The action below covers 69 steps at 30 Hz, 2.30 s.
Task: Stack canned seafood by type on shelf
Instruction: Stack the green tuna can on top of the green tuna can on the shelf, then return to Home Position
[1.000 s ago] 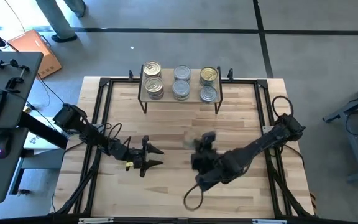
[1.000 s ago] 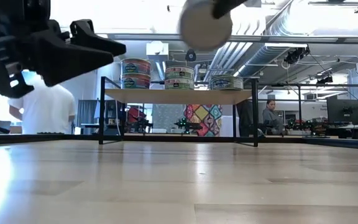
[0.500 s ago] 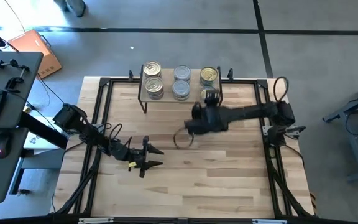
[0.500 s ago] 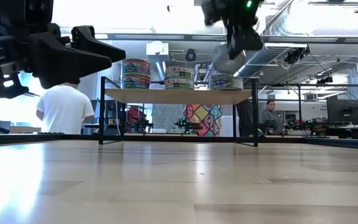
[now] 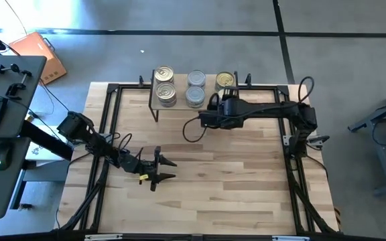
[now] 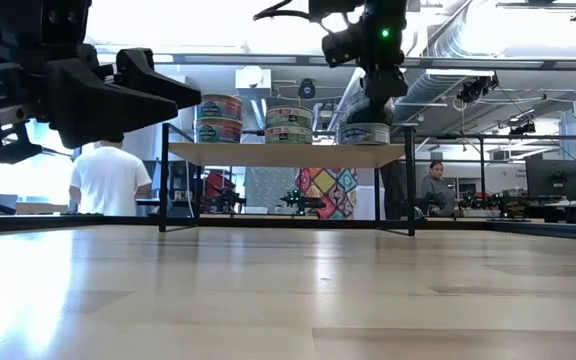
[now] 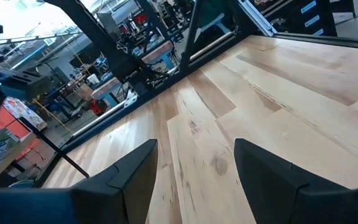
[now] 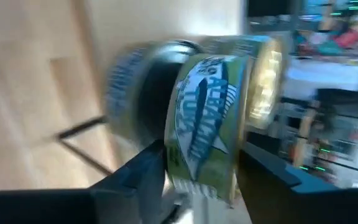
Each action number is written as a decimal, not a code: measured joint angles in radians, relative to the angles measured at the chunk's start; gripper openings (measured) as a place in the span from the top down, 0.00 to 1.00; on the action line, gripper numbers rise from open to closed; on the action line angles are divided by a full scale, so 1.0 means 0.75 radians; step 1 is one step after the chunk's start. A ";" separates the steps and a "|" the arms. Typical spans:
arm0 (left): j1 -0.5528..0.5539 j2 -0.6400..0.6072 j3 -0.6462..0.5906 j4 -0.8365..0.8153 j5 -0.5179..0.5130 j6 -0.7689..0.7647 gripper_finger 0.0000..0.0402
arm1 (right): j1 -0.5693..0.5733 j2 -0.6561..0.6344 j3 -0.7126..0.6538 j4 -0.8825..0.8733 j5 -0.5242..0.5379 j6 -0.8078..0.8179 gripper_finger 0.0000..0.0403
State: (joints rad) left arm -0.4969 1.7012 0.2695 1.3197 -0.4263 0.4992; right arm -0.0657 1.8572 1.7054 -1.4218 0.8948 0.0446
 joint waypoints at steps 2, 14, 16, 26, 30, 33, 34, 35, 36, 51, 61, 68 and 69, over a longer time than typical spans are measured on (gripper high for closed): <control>0.000 0.000 0.000 -0.003 0.000 0.000 0.49 | -0.001 0.002 -0.001 0.015 -0.053 -0.008 0.55; 0.000 0.000 0.000 -0.020 0.000 0.000 0.49 | 0.001 0.005 0.002 0.014 -0.099 -0.028 0.51; 0.000 0.000 0.000 -0.020 0.000 0.001 0.49 | 0.001 0.005 0.002 0.015 -0.075 -0.025 0.50; 0.000 0.000 0.000 -0.022 -0.001 0.000 0.49 | 0.050 -0.054 0.003 0.042 -0.046 -0.001 0.50; 0.000 0.000 0.000 -0.028 -0.001 -0.003 0.49 | 0.113 -0.171 0.003 0.044 -0.136 0.063 0.50; 0.000 0.000 0.000 -0.030 -0.001 -0.036 0.49 | 0.159 -0.286 -0.006 0.058 -0.295 0.127 0.50; 0.000 0.000 0.000 -0.030 -0.001 -0.045 0.49 | 0.173 -0.328 -0.023 0.075 -0.338 0.150 0.50; 0.000 0.000 0.000 -0.030 -0.001 -0.056 0.49 | 0.188 -0.374 -0.053 0.104 -0.370 0.171 0.50; 0.000 0.000 0.000 -0.030 -0.001 -0.066 0.49 | 0.202 -0.424 -0.099 0.150 -0.391 0.186 0.50; 0.166 -0.064 -0.001 0.009 0.113 -0.588 0.49 | 0.333 -1.210 -1.415 1.557 -0.850 0.258 0.50; 0.358 -0.667 0.001 -0.718 0.038 -0.725 0.61 | 0.270 -1.397 -1.909 2.412 -1.021 0.241 0.50; 0.289 -1.142 0.001 -1.288 -0.135 -0.734 0.71 | 0.317 -1.347 -2.066 2.791 -1.025 0.220 0.50; 0.272 -1.202 0.001 -1.361 -0.159 -0.735 0.73 | 0.329 -1.338 -2.085 2.850 -1.026 0.207 0.50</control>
State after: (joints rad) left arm -0.2927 0.7994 0.2703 0.2989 -0.5452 -0.0521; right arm 0.1808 0.8538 0.1417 0.7160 0.1253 0.1995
